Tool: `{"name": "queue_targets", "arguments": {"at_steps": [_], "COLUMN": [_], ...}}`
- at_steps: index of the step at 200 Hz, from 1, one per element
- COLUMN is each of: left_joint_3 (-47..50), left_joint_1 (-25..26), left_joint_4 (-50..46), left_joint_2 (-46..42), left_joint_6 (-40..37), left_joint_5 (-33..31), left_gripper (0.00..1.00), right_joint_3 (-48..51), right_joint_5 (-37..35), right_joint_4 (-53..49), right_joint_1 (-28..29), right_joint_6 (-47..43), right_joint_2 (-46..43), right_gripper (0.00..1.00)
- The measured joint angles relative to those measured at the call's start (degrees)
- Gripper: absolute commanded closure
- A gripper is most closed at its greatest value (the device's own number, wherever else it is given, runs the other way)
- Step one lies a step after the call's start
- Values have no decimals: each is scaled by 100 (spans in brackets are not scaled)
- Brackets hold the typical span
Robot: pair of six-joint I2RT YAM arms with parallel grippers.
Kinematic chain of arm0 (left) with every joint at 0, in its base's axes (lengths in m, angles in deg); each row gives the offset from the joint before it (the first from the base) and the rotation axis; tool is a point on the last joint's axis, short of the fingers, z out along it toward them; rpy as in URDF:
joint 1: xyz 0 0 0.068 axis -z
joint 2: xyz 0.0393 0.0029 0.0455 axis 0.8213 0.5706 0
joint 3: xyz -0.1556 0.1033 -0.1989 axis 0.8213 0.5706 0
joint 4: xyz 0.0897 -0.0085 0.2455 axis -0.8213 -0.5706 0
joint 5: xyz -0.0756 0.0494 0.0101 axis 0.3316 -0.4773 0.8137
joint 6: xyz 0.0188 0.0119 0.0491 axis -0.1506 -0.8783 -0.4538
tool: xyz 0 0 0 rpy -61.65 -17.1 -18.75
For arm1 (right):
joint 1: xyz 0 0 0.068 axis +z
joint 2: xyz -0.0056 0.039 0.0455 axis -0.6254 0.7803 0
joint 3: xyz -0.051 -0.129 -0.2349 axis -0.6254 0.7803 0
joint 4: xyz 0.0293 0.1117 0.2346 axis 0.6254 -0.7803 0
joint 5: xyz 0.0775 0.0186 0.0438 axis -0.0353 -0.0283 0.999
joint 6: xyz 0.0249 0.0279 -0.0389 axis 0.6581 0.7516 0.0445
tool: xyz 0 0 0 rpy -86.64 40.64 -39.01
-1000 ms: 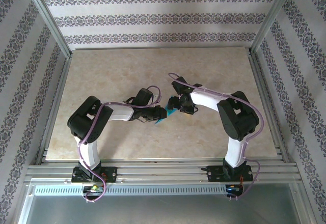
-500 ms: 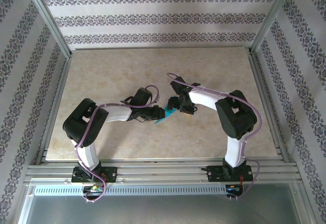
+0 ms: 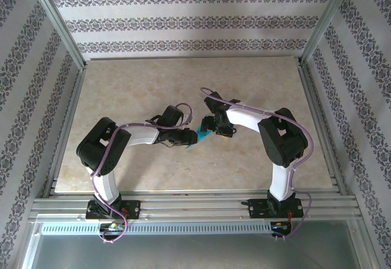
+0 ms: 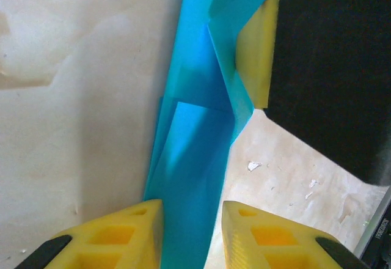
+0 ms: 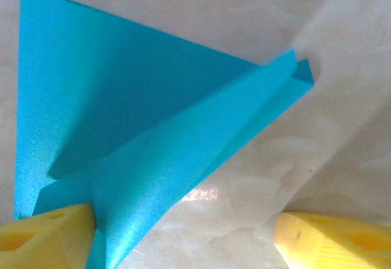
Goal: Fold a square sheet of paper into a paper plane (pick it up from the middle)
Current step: Fold the wing for the fifth time at the center of the table.
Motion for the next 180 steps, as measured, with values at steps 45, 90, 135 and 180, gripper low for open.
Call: {"name": "queue_targets", "arguments": {"at_steps": [45,90,135,180], "left_joint_3": [-105,-179,-179,-179], "left_joint_1": [2,4,4,50], "left_joint_4": [-138,-173,-170,-179], "left_joint_2": [4,2,-57,-55], "left_joint_6": [-138,-149,-151,-334], "left_joint_5": [-107,-105,-107,-114], "left_gripper": [72,72,72,72], "right_joint_3": [0,0,0,0], "right_joint_5": [-15,-20,-17,-17], "right_joint_4": [-4,-11,-11,-11], "right_joint_1": [0,0,-2,-2], "right_joint_6": [2,2,2,7], "right_joint_2": [7,11,17,17], "right_gripper": [14,14,14,14]}}
